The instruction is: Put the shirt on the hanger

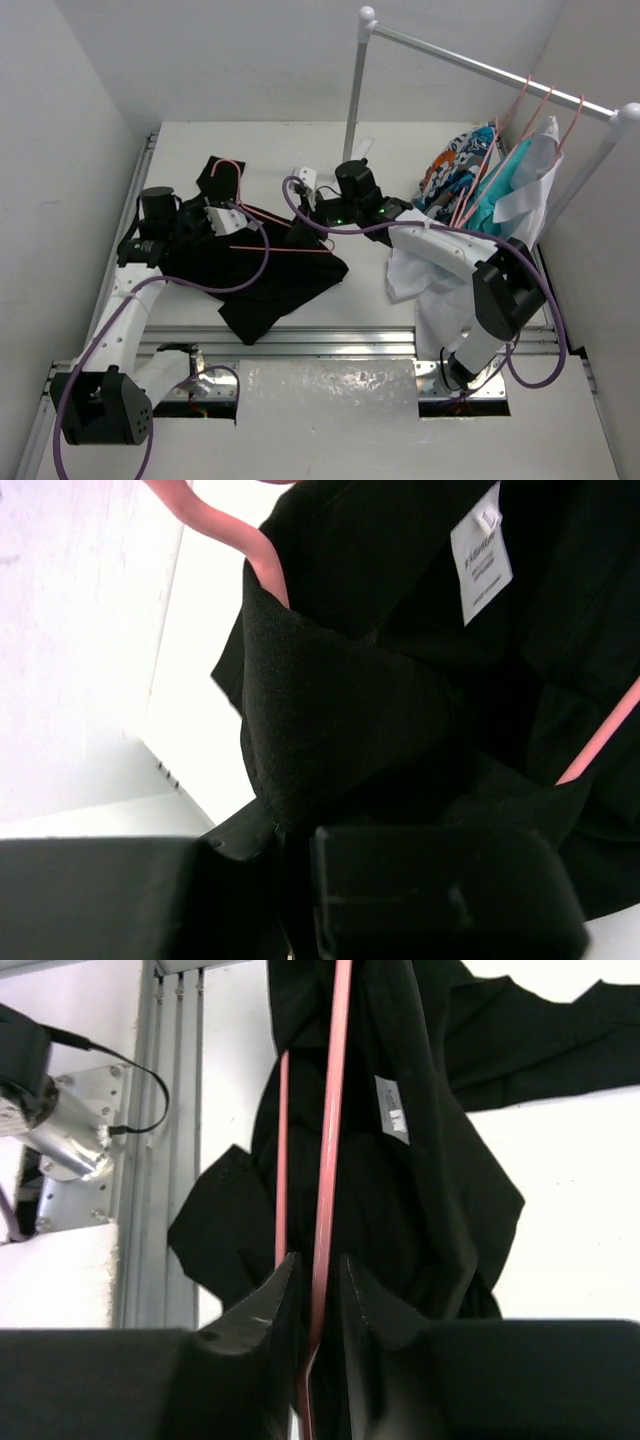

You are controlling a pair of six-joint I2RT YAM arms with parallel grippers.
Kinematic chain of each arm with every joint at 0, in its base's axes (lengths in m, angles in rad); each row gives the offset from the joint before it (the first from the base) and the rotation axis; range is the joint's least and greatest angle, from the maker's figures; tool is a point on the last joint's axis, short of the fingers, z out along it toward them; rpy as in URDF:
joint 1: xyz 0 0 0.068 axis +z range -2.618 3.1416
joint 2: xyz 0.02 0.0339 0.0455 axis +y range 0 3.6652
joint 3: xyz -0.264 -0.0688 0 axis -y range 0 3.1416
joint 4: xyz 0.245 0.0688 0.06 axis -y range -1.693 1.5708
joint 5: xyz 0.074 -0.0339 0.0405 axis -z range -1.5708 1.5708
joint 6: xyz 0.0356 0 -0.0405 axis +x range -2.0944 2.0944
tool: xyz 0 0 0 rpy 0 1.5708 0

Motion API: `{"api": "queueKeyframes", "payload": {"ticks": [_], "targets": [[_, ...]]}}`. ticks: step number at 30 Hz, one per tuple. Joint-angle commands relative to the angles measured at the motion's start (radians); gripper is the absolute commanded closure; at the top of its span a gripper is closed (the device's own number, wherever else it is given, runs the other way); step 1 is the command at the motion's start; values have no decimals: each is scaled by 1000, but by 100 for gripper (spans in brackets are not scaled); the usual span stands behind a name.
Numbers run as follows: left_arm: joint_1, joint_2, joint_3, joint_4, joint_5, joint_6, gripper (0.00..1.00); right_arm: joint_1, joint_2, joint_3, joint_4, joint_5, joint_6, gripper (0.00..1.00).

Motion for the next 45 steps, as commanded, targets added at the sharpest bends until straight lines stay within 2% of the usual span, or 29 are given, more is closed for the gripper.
{"api": "queueKeyframes", "payload": {"ticks": [1,2,4,8,12,14,18,21,25,28,31,32,33,34,35,38,40,42,45], "targets": [[11,-26,69,-9,113,-41,100,13,29,40,33,44,-75,79],[12,-23,77,-19,140,-59,100,12,32,27,65,49,-82,91],[11,-25,96,-38,170,-70,100,12,41,16,96,59,-83,100],[11,-22,136,-117,280,-90,100,19,39,-27,250,102,-95,100],[11,-19,185,-215,456,-73,100,42,39,-43,358,171,-167,100],[11,-16,196,-271,522,-49,95,53,45,-39,396,179,-197,100],[11,-13,198,-294,562,-42,84,64,50,-38,450,161,-208,100],[11,-10,193,-292,564,-41,82,75,49,-39,464,157,-214,100],[9,-5,182,-286,552,-38,87,84,42,-49,492,151,-210,100],[9,-8,172,-297,529,-18,98,90,30,-64,501,148,-207,100],[11,-13,170,-328,498,30,100,92,19,-63,476,135,-192,100],[11,-14,172,-334,492,40,100,93,18,-59,458,124,-184,95],[12,-16,172,-329,483,45,100,92,6,-58,441,121,-175,81],[11,-19,173,-312,471,22,100,92,-4,-67,415,131,-146,63],[11,-20,172,-282,437,-16,100,92,-17,-79,416,160,-127,34],[12,-20,161,-119,333,-204,100,82,-100,-176,487,373,-23,7],[12,-22,152,-27,281,-287,100,60,-158,-214,484,432,91,4],[11,-20,149,5,230,-317,100,11,-183,-208,435,402,181,5],[11,-20,152,48,163,-395,100,-17,-202,-161,285,386,307,6]]}}
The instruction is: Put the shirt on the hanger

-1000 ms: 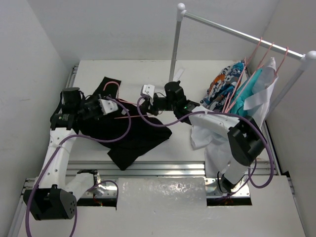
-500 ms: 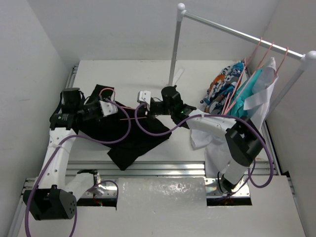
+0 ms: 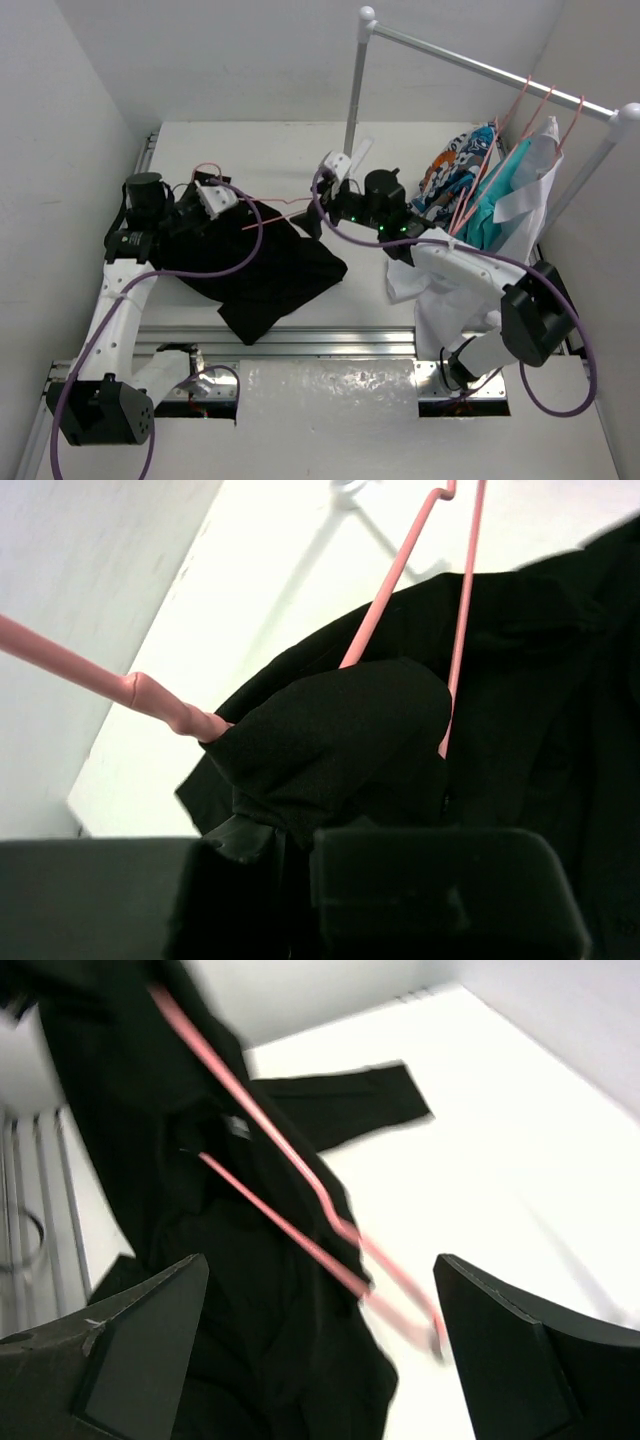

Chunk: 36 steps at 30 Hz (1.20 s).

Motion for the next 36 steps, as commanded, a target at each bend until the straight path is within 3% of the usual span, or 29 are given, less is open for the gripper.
{"api": "queueKeyframes", "payload": {"ticks": [1,6,10,15,23,25,26,27,29,31,36], "targets": [[-6,-20,2,157,-117,-163,100,-30,-33,65,-118,40,198,6],[-5,-42,-9,212,-225,-253,100,-28,-17,63,-152,165,273,15],[-6,-37,22,200,-194,-317,100,-27,89,99,-135,105,353,27],[-6,-45,52,188,-151,-359,100,-25,252,156,-51,72,485,23],[-5,-49,66,178,-167,-366,100,-16,384,262,-80,100,496,22],[-6,-43,75,188,-164,-389,100,-15,413,253,-32,40,534,31],[-3,-42,79,192,-155,-406,100,-16,422,251,-14,25,553,40],[-3,-40,86,194,-141,-412,100,-16,431,248,21,10,583,68],[-3,-40,92,200,-130,-427,100,-18,439,234,37,34,603,97],[4,-43,98,186,-125,-412,100,-34,416,210,37,92,605,100],[17,-65,100,-22,-29,-146,100,-117,278,124,52,206,634,100]]}}
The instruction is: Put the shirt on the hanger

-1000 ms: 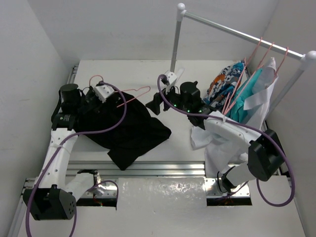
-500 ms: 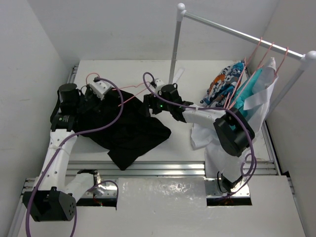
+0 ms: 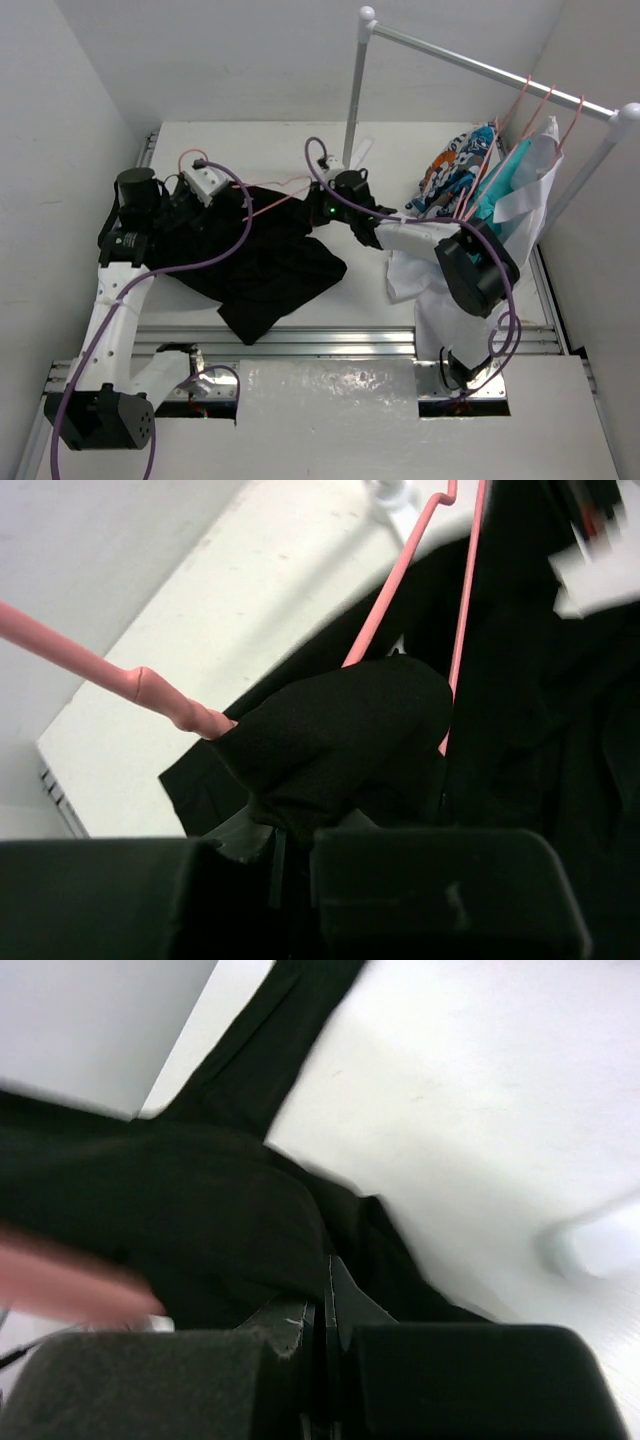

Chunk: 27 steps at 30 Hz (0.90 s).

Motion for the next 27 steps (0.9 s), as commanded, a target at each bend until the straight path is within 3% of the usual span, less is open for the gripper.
{"api": "queueKeyframes", "payload": {"ticks": [1,2,4,13,17,21,25,27], "targets": [[13,-41,47,-121,102,213,100,-82,-118,-23,51,99,28,100],[13,-44,42,-185,107,313,100,-85,-132,-22,37,110,-10,100],[12,-45,7,-189,57,350,100,-85,-169,-10,-11,130,-48,100],[-19,-30,-117,194,-287,256,100,-35,-252,-13,-90,177,-211,100],[-88,-15,-148,263,-442,245,100,49,-237,87,-197,254,-361,100],[-117,-13,-179,388,-632,215,100,83,-209,155,-287,293,-384,100],[-119,-19,-179,314,-519,233,100,114,-204,139,-215,260,-426,100],[-126,-4,-171,252,-437,216,100,141,-189,158,-196,146,-455,100]]}}
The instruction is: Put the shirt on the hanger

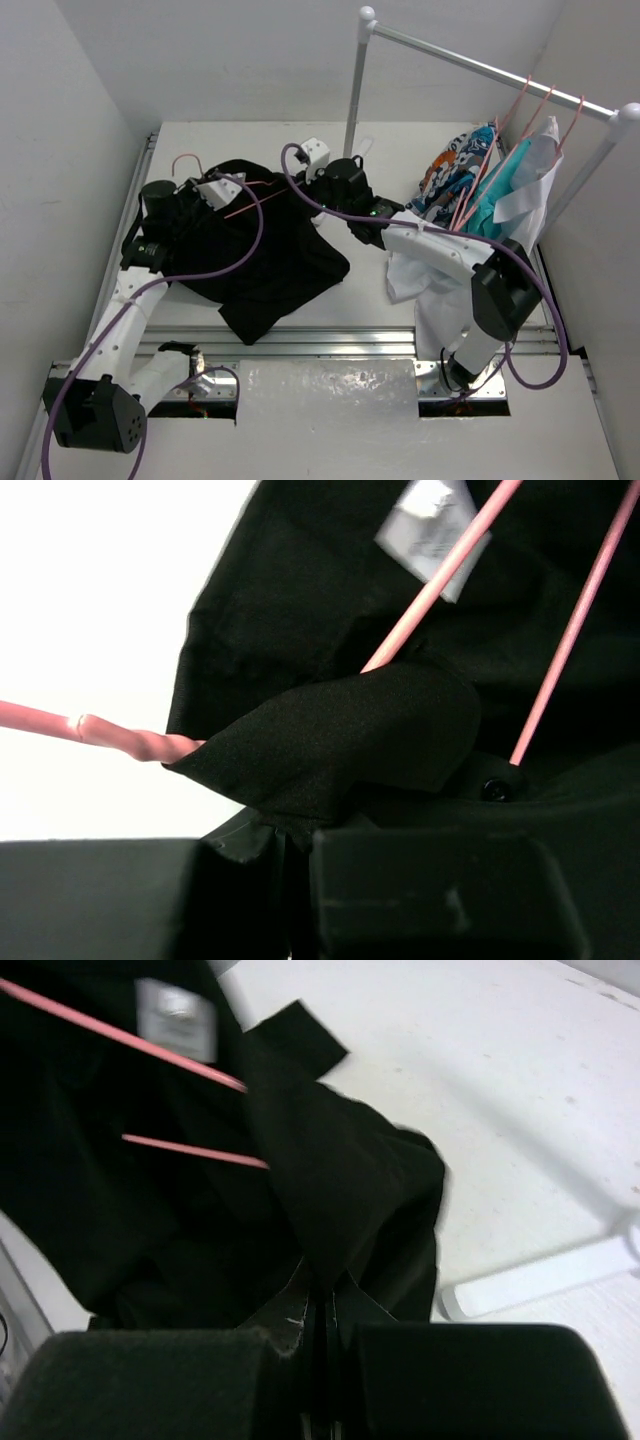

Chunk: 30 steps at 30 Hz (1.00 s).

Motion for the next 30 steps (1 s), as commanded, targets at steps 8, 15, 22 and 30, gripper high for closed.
{"api": "queueKeyframes", "payload": {"ticks": [8,15,22,30], "targets": [[-26,-14,26,-265,456,84,100,89,36,79,55,-525,-231,100],[-26,-18,48,-310,498,86,100,89,-164,-190,44,-489,-280,36],[-26,-9,43,-314,548,101,100,89,-390,-349,77,-649,-360,43],[-26,-26,40,-377,638,167,100,87,-260,-234,141,-647,-335,72]]}}
